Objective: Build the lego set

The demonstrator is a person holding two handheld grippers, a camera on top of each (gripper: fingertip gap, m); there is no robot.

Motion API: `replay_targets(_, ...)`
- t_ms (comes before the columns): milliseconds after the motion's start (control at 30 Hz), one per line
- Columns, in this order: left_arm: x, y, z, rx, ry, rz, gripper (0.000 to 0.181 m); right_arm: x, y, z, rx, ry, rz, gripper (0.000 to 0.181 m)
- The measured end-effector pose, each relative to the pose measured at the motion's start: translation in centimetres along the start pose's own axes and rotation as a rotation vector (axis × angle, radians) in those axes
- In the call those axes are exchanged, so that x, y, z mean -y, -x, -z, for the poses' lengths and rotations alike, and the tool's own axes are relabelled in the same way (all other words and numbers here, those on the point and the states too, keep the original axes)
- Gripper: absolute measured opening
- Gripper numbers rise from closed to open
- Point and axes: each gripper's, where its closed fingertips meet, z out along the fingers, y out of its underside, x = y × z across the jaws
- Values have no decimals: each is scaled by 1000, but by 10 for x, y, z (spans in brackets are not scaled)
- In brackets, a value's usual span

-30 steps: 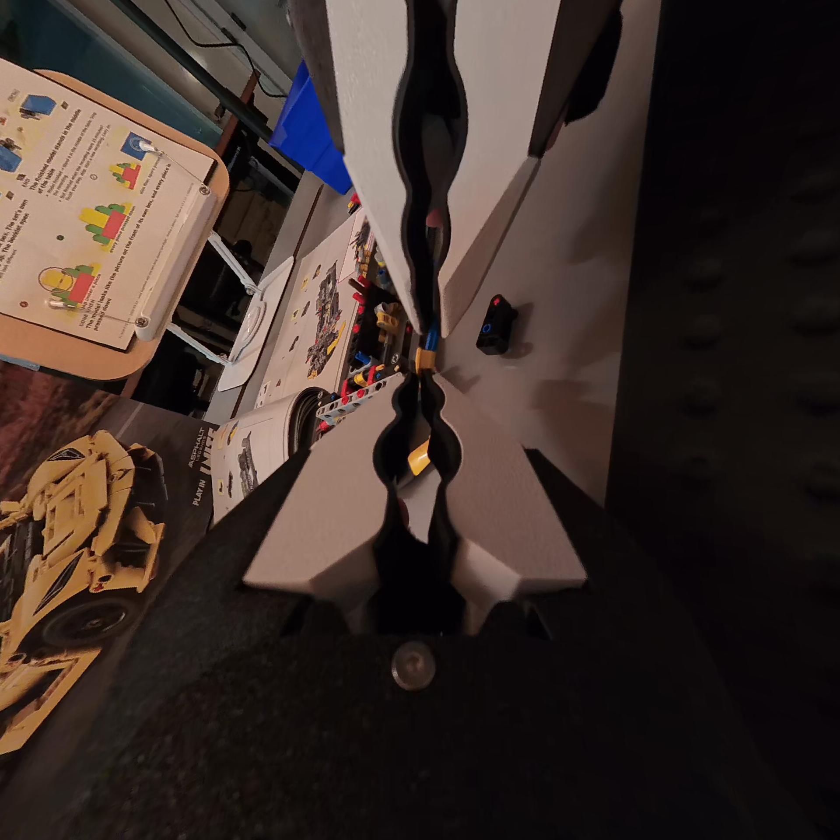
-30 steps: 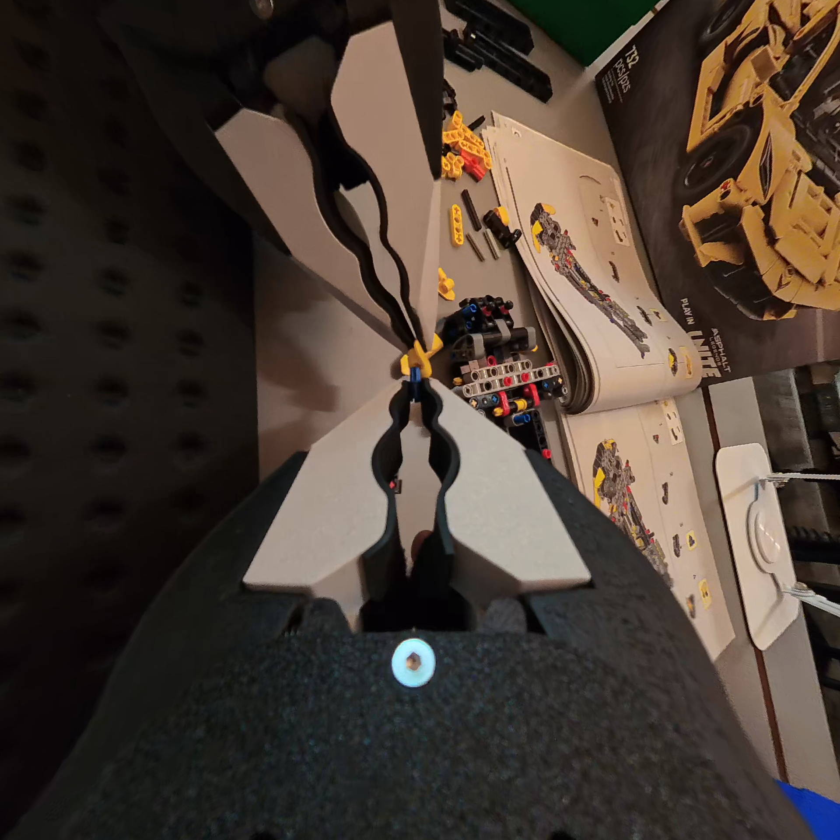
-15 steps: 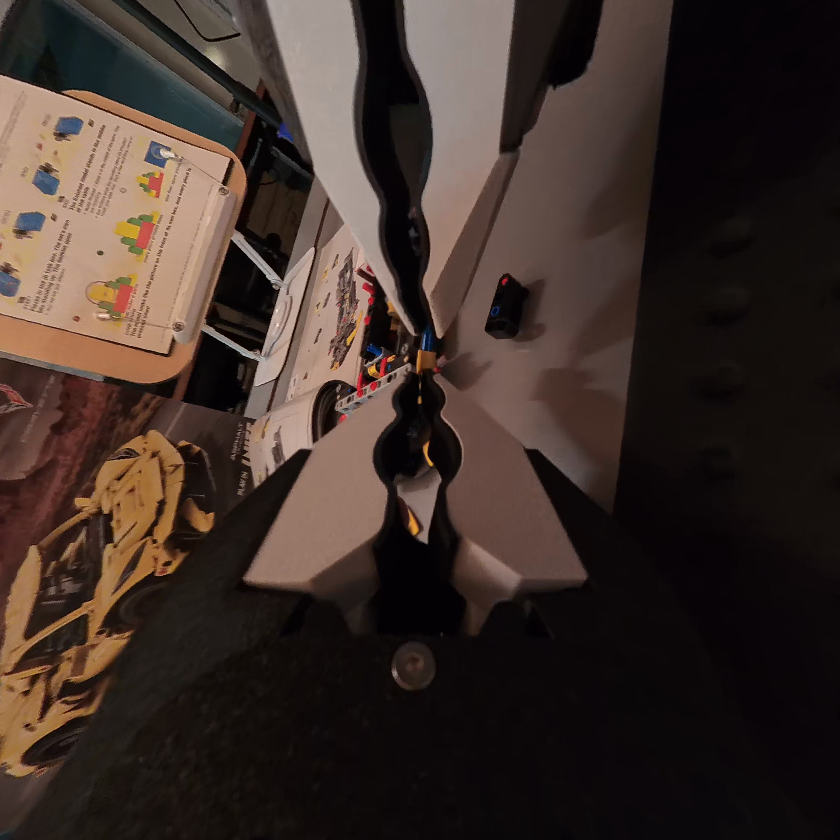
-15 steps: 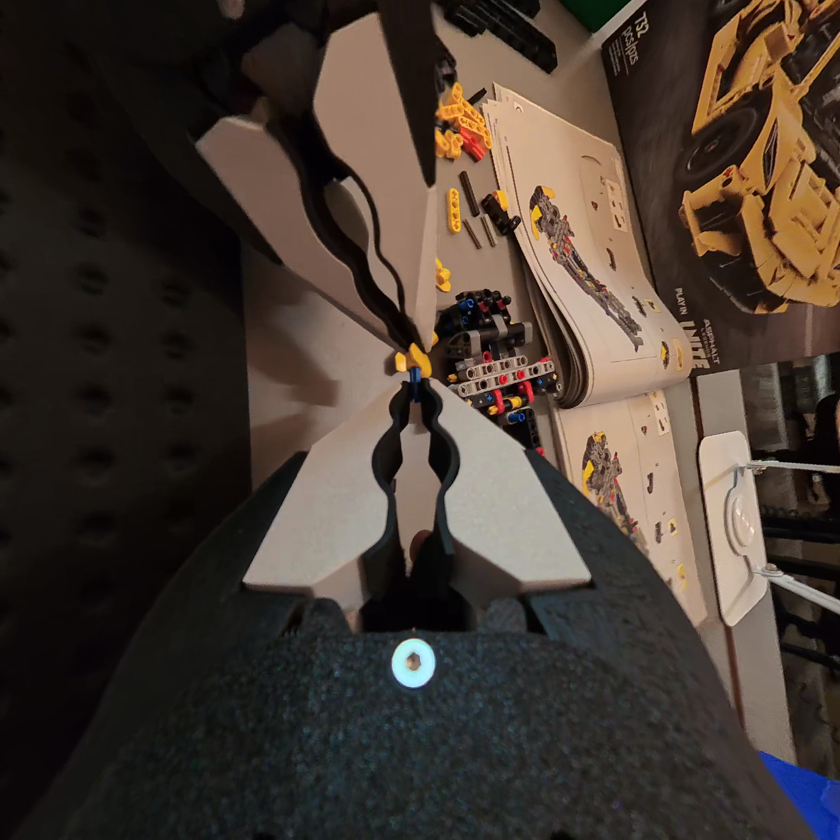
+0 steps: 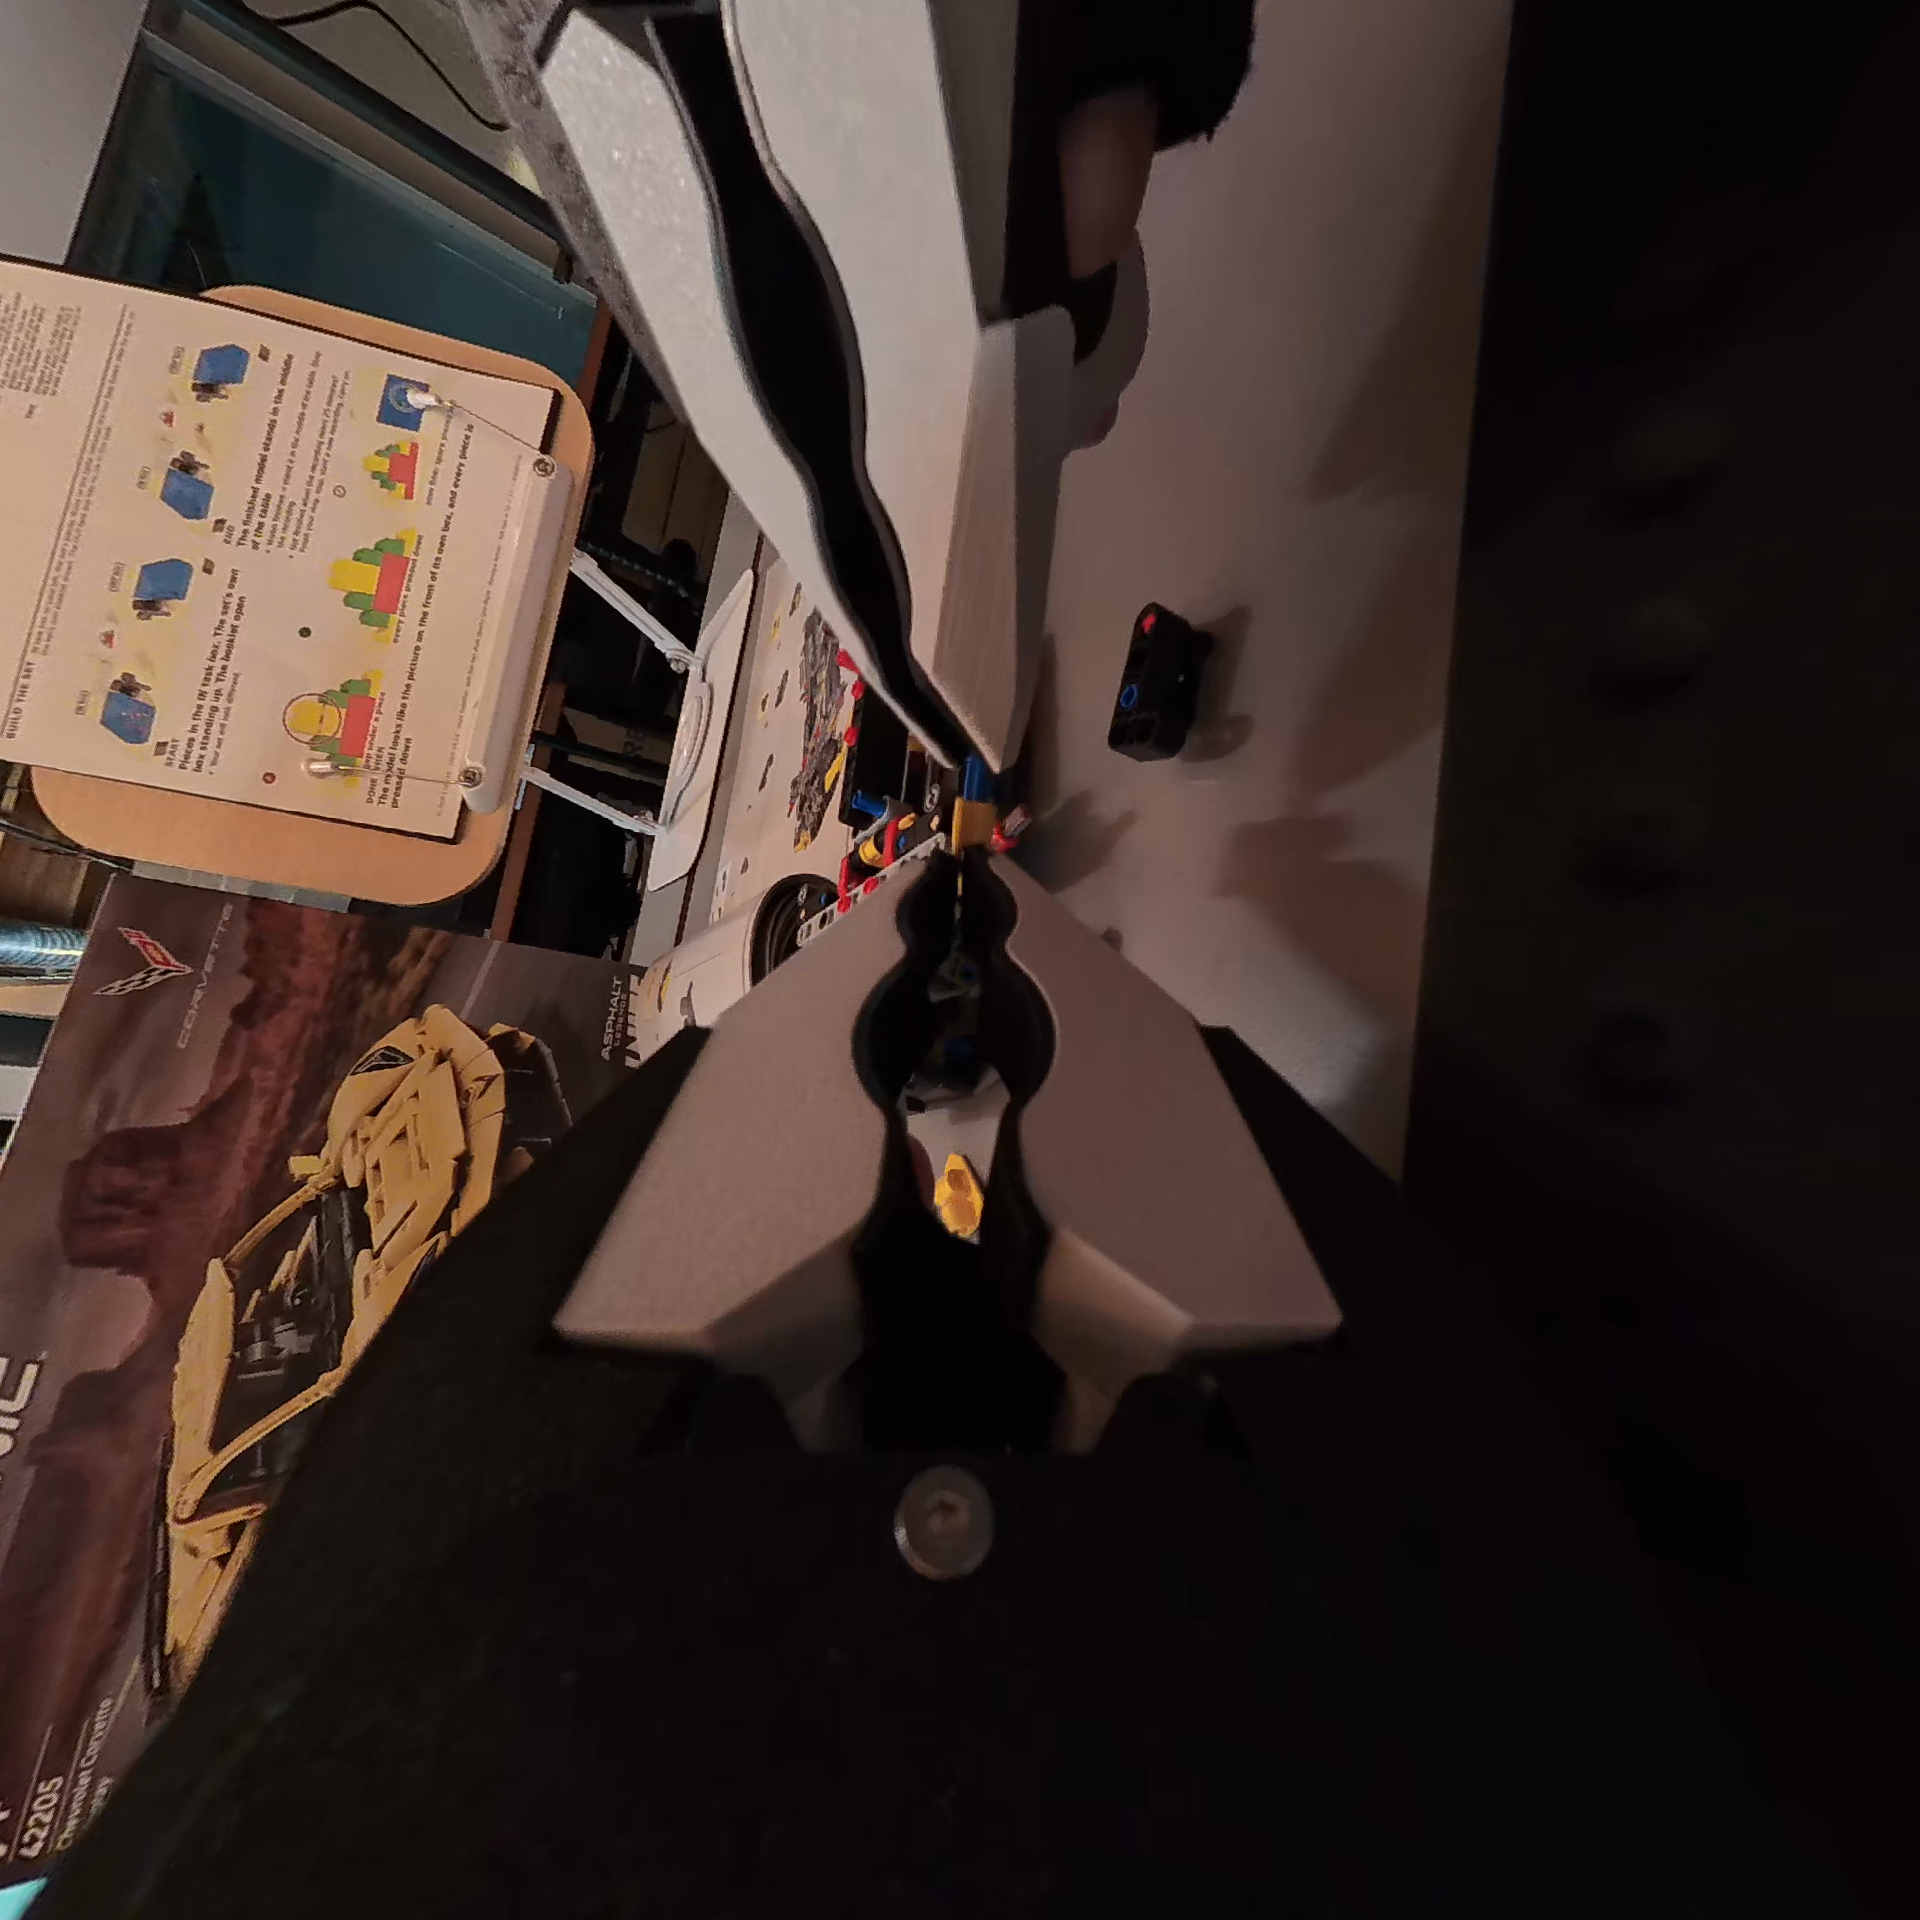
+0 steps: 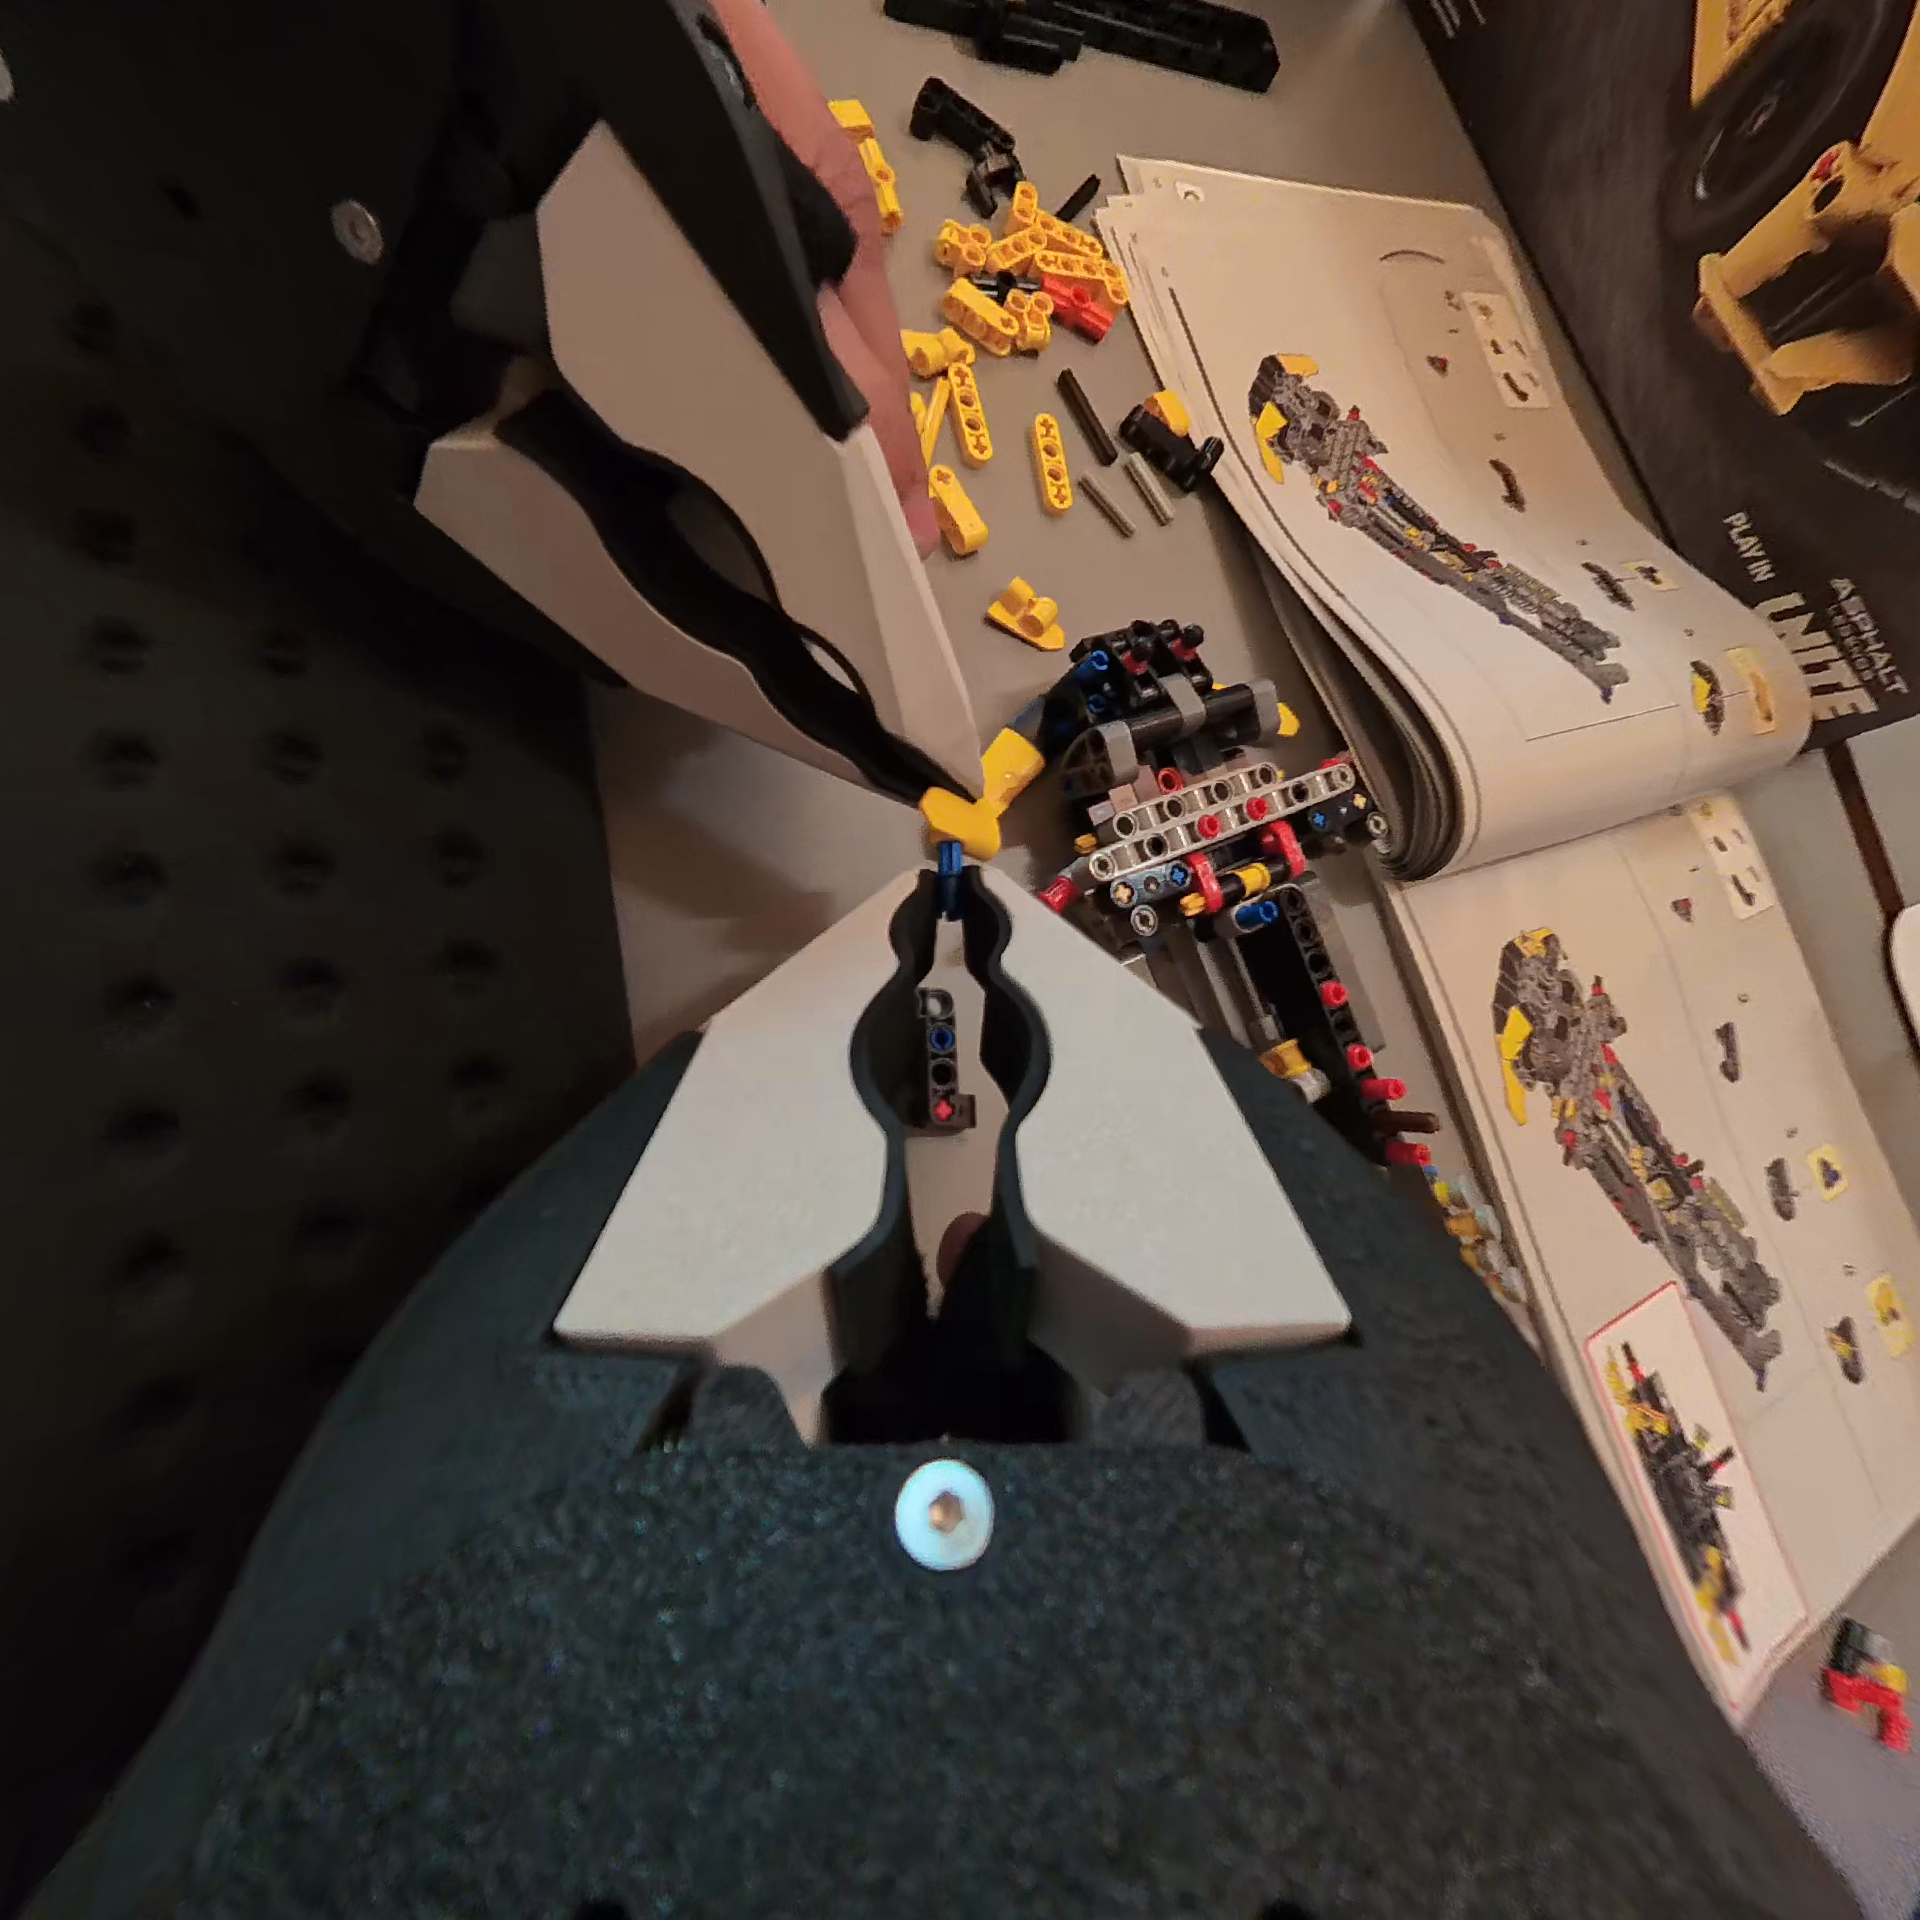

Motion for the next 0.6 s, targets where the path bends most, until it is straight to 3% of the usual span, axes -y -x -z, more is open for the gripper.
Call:
replay_targets(333,2,2,1,7,-14,5,0,2,2,1,103,-81,-136,3)
replay_targets(600,1,2,1,32,8,-48,0,1,2,-1,93,-53,-133,3)
